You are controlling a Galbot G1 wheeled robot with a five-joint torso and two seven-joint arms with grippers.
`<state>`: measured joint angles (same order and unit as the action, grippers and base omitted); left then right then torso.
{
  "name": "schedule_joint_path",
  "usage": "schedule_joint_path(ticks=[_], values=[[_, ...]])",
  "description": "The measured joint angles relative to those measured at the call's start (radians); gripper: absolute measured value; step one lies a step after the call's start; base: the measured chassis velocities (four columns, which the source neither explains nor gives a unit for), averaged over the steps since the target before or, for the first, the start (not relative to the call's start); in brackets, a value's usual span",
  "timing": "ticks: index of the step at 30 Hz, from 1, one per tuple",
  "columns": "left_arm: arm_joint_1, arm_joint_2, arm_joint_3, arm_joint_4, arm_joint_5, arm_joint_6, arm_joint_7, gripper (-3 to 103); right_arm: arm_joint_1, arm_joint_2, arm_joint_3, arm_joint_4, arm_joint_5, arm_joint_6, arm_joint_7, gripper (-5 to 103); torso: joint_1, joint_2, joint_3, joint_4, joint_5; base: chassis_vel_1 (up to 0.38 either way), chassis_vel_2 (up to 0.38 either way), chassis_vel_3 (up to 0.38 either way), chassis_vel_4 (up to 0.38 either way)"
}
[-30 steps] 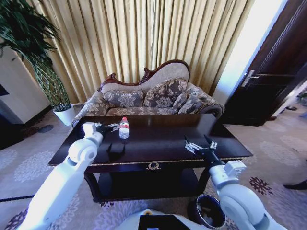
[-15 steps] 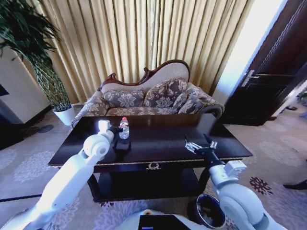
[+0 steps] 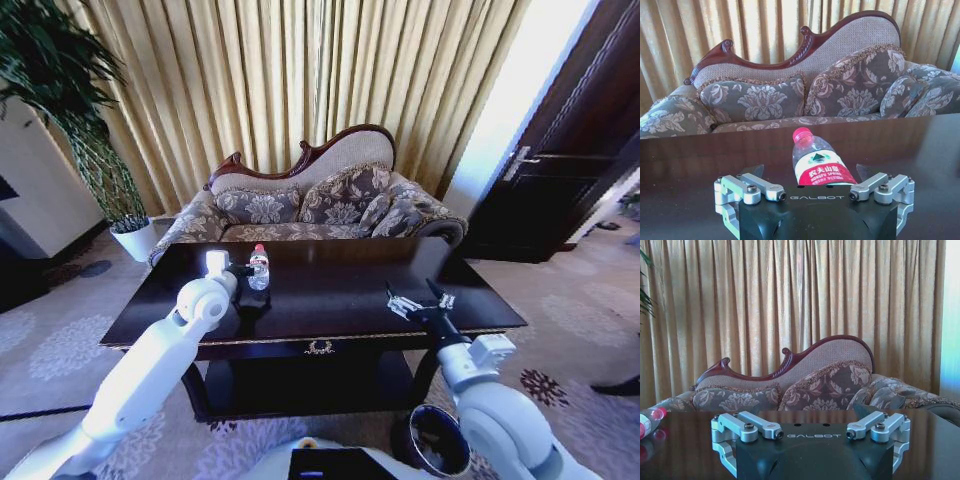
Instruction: Move to the front of the table and place the trash on the table into the trash bin.
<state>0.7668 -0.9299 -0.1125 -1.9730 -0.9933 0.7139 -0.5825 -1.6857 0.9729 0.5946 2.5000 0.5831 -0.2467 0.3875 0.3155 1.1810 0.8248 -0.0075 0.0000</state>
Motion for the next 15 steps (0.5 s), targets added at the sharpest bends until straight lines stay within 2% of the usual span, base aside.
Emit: schedule_joint_path(ticks=[15], values=[[0.007, -0.025, 0.005, 0.017, -0.005, -0.001, 0.013, 100, 0.006, -0.001, 0.022, 0.000, 0.020, 0.000, 0.001, 100, 0.000, 0.000, 0.000, 0.0000, 0.0001, 0.000, 0.000, 0.000, 0.000]])
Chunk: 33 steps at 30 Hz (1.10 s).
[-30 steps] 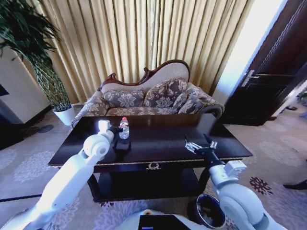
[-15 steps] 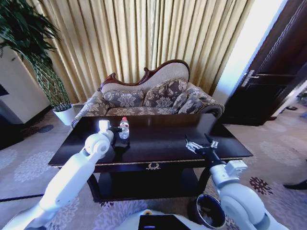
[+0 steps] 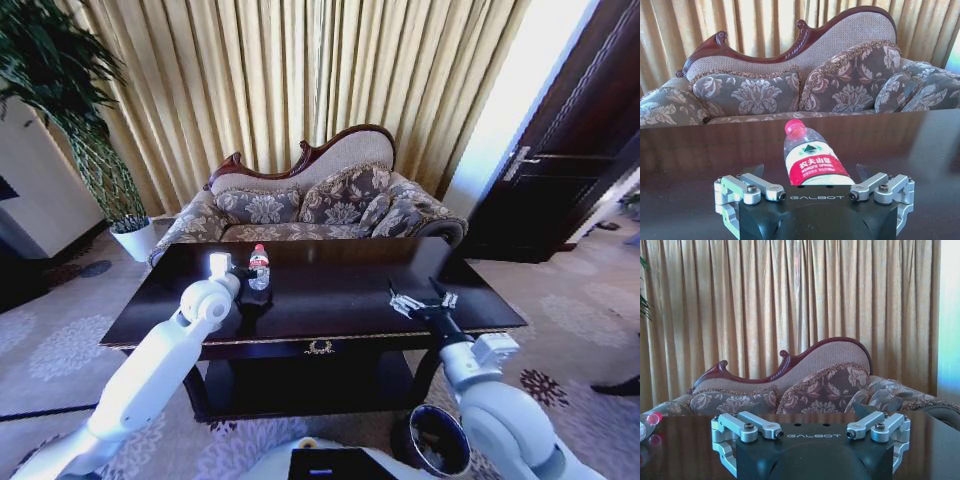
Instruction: Move to the front of the table and place the trash on the table into the trash bin.
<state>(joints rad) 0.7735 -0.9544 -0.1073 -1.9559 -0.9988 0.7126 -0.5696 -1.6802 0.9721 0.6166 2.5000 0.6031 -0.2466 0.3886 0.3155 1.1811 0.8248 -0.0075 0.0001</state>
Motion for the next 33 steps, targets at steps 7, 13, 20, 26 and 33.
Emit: schedule_joint_path(ticks=[7, 13, 20, 26, 33], values=[[0.010, -0.026, 0.000, 0.003, -0.005, 0.000, -0.001, 100, -0.002, -0.006, 0.013, 0.000, 0.010, 0.003, 0.000, 100, 0.000, 0.000, 0.000, 0.0000, -0.0001, 0.000, 0.000, 0.000, 0.000], [0.016, -0.035, -0.005, 0.005, -0.005, -0.001, -0.002, 96, -0.001, -0.009, 0.017, 0.000, 0.016, 0.005, 0.001, 100, 0.000, 0.000, 0.000, 0.0000, -0.0001, 0.000, 0.000, 0.000, 0.000], [0.014, -0.031, -0.016, 0.009, -0.038, -0.001, -0.026, 72, 0.003, -0.003, 0.013, 0.000, 0.016, 0.006, 0.001, 100, 0.000, 0.000, 0.000, 0.0000, -0.0001, 0.000, 0.000, 0.000, 0.000], [0.026, -0.041, -0.026, 0.009, -0.061, -0.007, -0.042, 56, 0.009, -0.004, 0.018, 0.000, 0.025, 0.006, 0.001, 100, 0.000, 0.000, 0.000, 0.0001, 0.0001, 0.000, 0.000, 0.000, 0.000], [0.034, -0.055, -0.033, 0.010, -0.071, -0.007, -0.044, 32, 0.016, -0.015, 0.038, 0.000, 0.040, 0.010, 0.001, 100, 0.000, 0.000, 0.000, 0.0002, 0.0001, 0.000, 0.000, 0.000, 0.000]])
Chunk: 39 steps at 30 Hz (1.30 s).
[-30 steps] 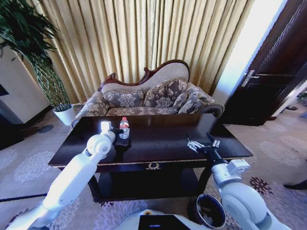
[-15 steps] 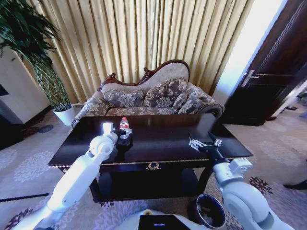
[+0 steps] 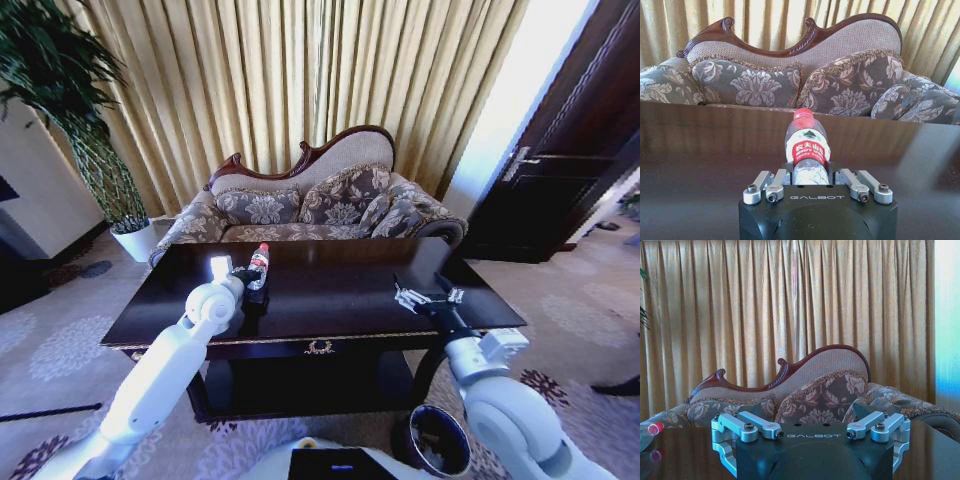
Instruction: Move to the front of the table and place the trash on the table into the trash bin.
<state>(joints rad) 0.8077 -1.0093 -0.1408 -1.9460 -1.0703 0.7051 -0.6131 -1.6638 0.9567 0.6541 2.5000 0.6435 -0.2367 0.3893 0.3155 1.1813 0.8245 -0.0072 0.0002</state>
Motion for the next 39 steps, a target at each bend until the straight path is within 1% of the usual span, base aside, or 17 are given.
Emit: schedule_joint_path(ticks=[3, 7, 10, 11, 13, 15, 16, 17, 20, 21, 23, 24, 25, 28, 29, 32, 39], values=[[0.000, 0.000, -0.002, 0.000, -0.001, 0.000, 0.001, 27, 0.000, 0.000, 0.000, 0.000, 0.000, 0.001, 0.000, 100, 0.000, 0.000, 0.000, -0.0001, -0.0001, 0.000, 0.000, 0.000, 0.000], [0.001, 0.002, -0.006, -0.003, 0.005, 0.001, 0.005, 26, -0.001, 0.003, 0.000, 0.000, 0.000, 0.001, 0.000, 100, 0.000, 0.000, 0.000, -0.0005, -0.0003, 0.000, 0.000, 0.000, 0.000], [0.018, 0.015, -0.010, -0.004, 0.111, -0.033, 0.074, 26, -0.001, 0.003, 0.000, 0.000, 0.001, 0.002, 0.000, 100, 0.000, 0.000, 0.000, -0.0006, -0.0005, 0.000, 0.000, 0.000, 0.000], [0.018, 0.015, -0.010, -0.004, 0.111, -0.033, 0.074, 26, -0.001, 0.003, 0.000, 0.000, 0.001, 0.002, 0.000, 100, 0.000, 0.000, 0.000, -0.0006, -0.0005, 0.000, 0.000, 0.000, 0.000], [0.040, 0.033, -0.020, -0.009, 0.247, -0.092, 0.156, 26, -0.001, 0.000, -0.002, 0.000, 0.007, 0.002, 0.000, 100, 0.000, 0.000, 0.001, 0.0001, -0.0007, 0.000, 0.000, 0.000, 0.000], [0.064, 0.059, -0.041, -0.020, 0.404, -0.197, 0.251, 26, 0.000, -0.008, -0.003, 0.000, 0.028, 0.002, 0.000, 100, 0.000, 0.000, 0.001, -0.0001, -0.0008, 0.000, 0.000, 0.000, 0.000], [0.064, 0.059, -0.041, -0.020, 0.404, -0.197, 0.251, 26, 0.000, -0.008, -0.003, 0.000, 0.028, 0.002, 0.000, 100, 0.000, 0.000, 0.001, -0.0001, -0.0008, 0.000, 0.000, 0.000, 0.000], [0.073, 0.070, -0.048, -0.023, 0.453, -0.234, 0.279, 26, 0.001, -0.011, -0.003, 0.000, 0.043, 0.002, 0.000, 100, 0.000, 0.000, 0.001, -0.0001, -0.0008, 0.000, 0.000, 0.000, 0.000], [0.118, 0.123, -0.093, -0.045, 0.623, -0.399, 0.365, 26, 0.011, -0.024, 0.001, 0.000, 0.151, 0.009, -0.001, 100, 0.000, 0.000, 0.000, -0.0003, -0.0002, 0.000, 0.000, 0.000, 0.000], [0.118, 0.123, -0.093, -0.045, 0.623, -0.399, 0.365, 26, 0.011, -0.024, 0.001, 0.000, 0.151, 0.009, -0.001, 100, 0.000, 0.000, 0.000, -0.0003, -0.0002, 0.000, 0.000, 0.000, 0.000], [0.146, 0.139, -0.122, -0.057, 0.677, -0.465, 0.391, 26, 0.020, -0.033, 0.002, 0.000, 0.187, 0.011, -0.001, 100, 0.000, 0.000, 0.000, -0.0002, -0.0002, 0.000, 0.000, 0.000, 0.000], [0.176, 0.151, -0.148, -0.069, 0.718, -0.521, 0.412, 26, 0.031, -0.043, 0.000, 0.000, 0.224, 0.012, -0.002, 100, 0.000, 0.000, 0.000, -0.0002, -0.0004, 0.000, 0.000, 0.000, 0.000], [0.176, 0.151, -0.148, -0.069, 0.718, -0.521, 0.412, 26, 0.031, -0.043, 0.000, 0.000, 0.224, 0.012, -0.002, 100, 0.000, 0.000, 0.000, -0.0002, -0.0004, 0.000, 0.000, 0.000, 0.000], [0.244, 0.171, -0.203, -0.103, 0.795, -0.629, 0.445, 26, 0.071, -0.087, -0.013, 0.000, 0.294, 0.013, -0.008, 100, 0.000, 0.000, 0.000, 0.0000, -0.0003, 0.000, 0.000, 0.000, 0.000], [0.244, 0.171, -0.203, -0.103, 0.795, -0.629, 0.445, 26, 0.071, -0.087, -0.013, 0.000, 0.294, 0.013, -0.008, 100, 0.000, 0.000, 0.000, 0.0000, -0.0003, 0.000, 0.000, 0.000, 0.000], [0.309, 0.175, -0.270, -0.141, 0.853, -0.725, 0.477, 26, 0.129, -0.167, -0.016, 0.000, 0.365, 0.018, -0.030, 100, 0.000, 0.000, 0.000, -0.0002, 0.0000, 0.000, 0.000, 0.000, 0.000], [0.332, 0.191, -0.310, -0.148, 0.946, -0.829, 0.514, 26, 0.224, -0.280, -0.019, 0.000, 0.494, 0.032, -0.047, 100, 0.000, 0.000, 0.000, -0.0003, -0.0002, 0.000, 0.000, 0.000, 0.000]])
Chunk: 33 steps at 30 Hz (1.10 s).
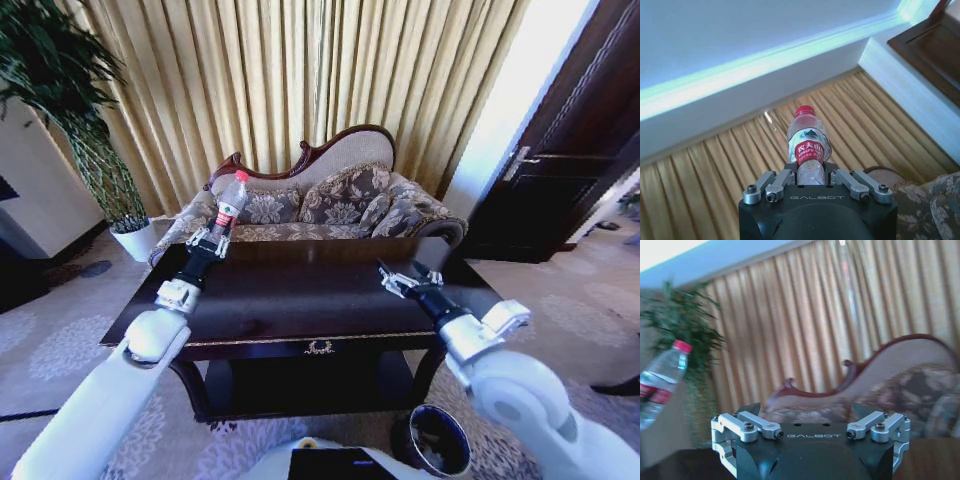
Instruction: Move to the front of the table and place the trash on the table into the trash bin.
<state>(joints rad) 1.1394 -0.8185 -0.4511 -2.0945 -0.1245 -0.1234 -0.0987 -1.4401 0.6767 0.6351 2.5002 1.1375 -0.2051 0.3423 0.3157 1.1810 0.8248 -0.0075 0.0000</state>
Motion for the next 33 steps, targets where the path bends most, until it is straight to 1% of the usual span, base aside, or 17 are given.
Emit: schedule_joint_path(ticks=[1, 2, 5, 6, 9, 13, 15, 16, 20, 21, 24, 25, 27, 28, 30, 31, 33], values=[[-0.005, 0.005, 0.006, -0.002, 0.024, -0.023, 0.004, 26, 0.043, -0.037, -0.008, 0.000, 0.060, 0.004, -0.010, 100, 0.000, 0.000, 0.000, 0.0003, 0.0001, 0.000, 0.000, 0.000, 0.000], [-0.005, 0.005, 0.006, -0.002, 0.024, -0.023, 0.004, 26, 0.043, -0.037, -0.008, 0.000, 0.060, 0.004, -0.010, 100, 0.000, 0.000, 0.000, 0.0003, 0.0001, 0.000, 0.000, 0.000, 0.000], [-0.028, 0.008, 0.032, -0.007, 0.068, -0.051, 0.007, 24, 0.122, -0.096, -0.025, 0.000, 0.171, 0.009, -0.055, 100, 0.000, 0.000, 0.000, 0.0000, 0.0000, 0.000, 0.000, 0.000, 0.000], [-0.028, 0.008, 0.032, -0.007, 0.068, -0.051, 0.007, 24, 0.122, -0.096, -0.025, 0.000, 0.171, 0.009, -0.055, 100, 0.000, 0.000, 0.000, 0.0000, 0.0000, 0.000, 0.000, 0.000, 0.000], [-0.073, 0.017, 0.074, -0.013, 0.091, -0.055, 0.019, 24, 0.202, -0.129, -0.067, -0.018, 0.237, 0.012, -0.100, 100, 0.000, 0.000, 0.000, 0.0002, -0.0001, 0.000, 0.000, 0.000, 0.000], [-0.127, 0.038, 0.120, -0.009, 0.101, -0.055, 0.032, 24, 0.253, -0.138, -0.103, -0.042, 0.252, 0.012, -0.128, 100, 0.000, 0.000, 0.000, 0.0001, 0.0001, 0.000, 0.000, 0.000, 0.000], [-0.178, 0.061, 0.172, -0.003, 0.102, -0.055, 0.036, 24, 0.294, -0.140, -0.131, -0.063, 0.257, 0.008, -0.150, 100, 0.000, 0.000, 0.000, 0.0000, 0.0001, 0.000, 0.000, 0.000, 0.000], [-0.178, 0.061, 0.172, -0.003, 0.102, -0.055, 0.036, 24, 0.294, -0.140, -0.131, -0.063, 0.257, 0.008, -0.150, 100, 0.000, 0.000, 0.000, 0.0000, 0.0001, 0.000, 0.000, 0.000, 0.000], [-0.262, 0.090, 0.273, 0.006, 0.102, -0.049, 0.035, 24, 0.390, -0.127, -0.195, -0.100, 0.250, 0.000, -0.171, 100, 0.000, 0.000, 0.000, 0.0000, -0.0001, 0.000, 0.000, 0.000, 0.000], [-0.262, 0.090, 0.273, 0.006, 0.102, -0.049, 0.035, 24, 0.390, -0.127, -0.195, -0.100, 0.250, 0.000, -0.171, 100, 0.000, 0.000, 0.000, 0.0000, -0.0001, 0.000, 0.000, 0.000, 0.000], [-0.339, 0.116, 0.352, 0.010, 0.106, -0.046, 0.035, 24, 0.484, -0.114, -0.268, -0.123, 0.249, -0.005, -0.174, 100, 0.000, 0.000, 0.000, 0.0002, -0.0001, 0.000, 0.000, 0.000, 0.000], [-0.339, 0.116, 0.352, 0.010, 0.106, -0.046, 0.035, 24, 0.484, -0.114, -0.268, -0.123, 0.249, -0.005, -0.174, 100, 0.000, 0.000, 0.000, 0.0002, -0.0001, 0.000, 0.000, 0.000, 0.000], [-0.385, 0.131, 0.398, 0.011, 0.107, -0.046, 0.036, 24, 0.532, -0.102, -0.312, -0.134, 0.250, -0.006, -0.174, 100, 0.000, 0.000, 0.000, 0.0002, 0.0000, 0.000, 0.000, 0.000, 0.000], [-0.385, 0.131, 0.398, 0.011, 0.107, -0.046, 0.036, 24, 0.532, -0.102, -0.312, -0.134, 0.250, -0.006, -0.174, 100, 0.000, 0.000, 0.000, 0.0002, 0.0000, 0.000, 0.000, 0.000, 0.000], [-0.437, 0.145, 0.460, 0.010, 0.105, -0.047, 0.031, 24, 0.578, -0.085, -0.358, -0.147, 0.249, -0.008, -0.175, 100, 0.000, 0.000, 0.000, 0.0001, 0.0000, 0.000, 0.000, 0.000, 0.000], [-0.437, 0.145, 0.460, 0.010, 0.105, -0.047, 0.031, 24, 0.578, -0.085, -0.358, -0.147, 0.249, -0.008, -0.175, 100, 0.000, 0.000, 0.000, 0.0001, 0.0000, 0.000, 0.000, 0.000, 0.000], [-0.467, 0.152, 0.495, 0.007, 0.104, -0.047, 0.027, 24, 0.605, -0.076, -0.383, -0.158, 0.248, -0.008, -0.175, 100, 0.000, 0.000, 0.000, 0.0001, -0.0001, 0.000, 0.000, 0.000, 0.000]])
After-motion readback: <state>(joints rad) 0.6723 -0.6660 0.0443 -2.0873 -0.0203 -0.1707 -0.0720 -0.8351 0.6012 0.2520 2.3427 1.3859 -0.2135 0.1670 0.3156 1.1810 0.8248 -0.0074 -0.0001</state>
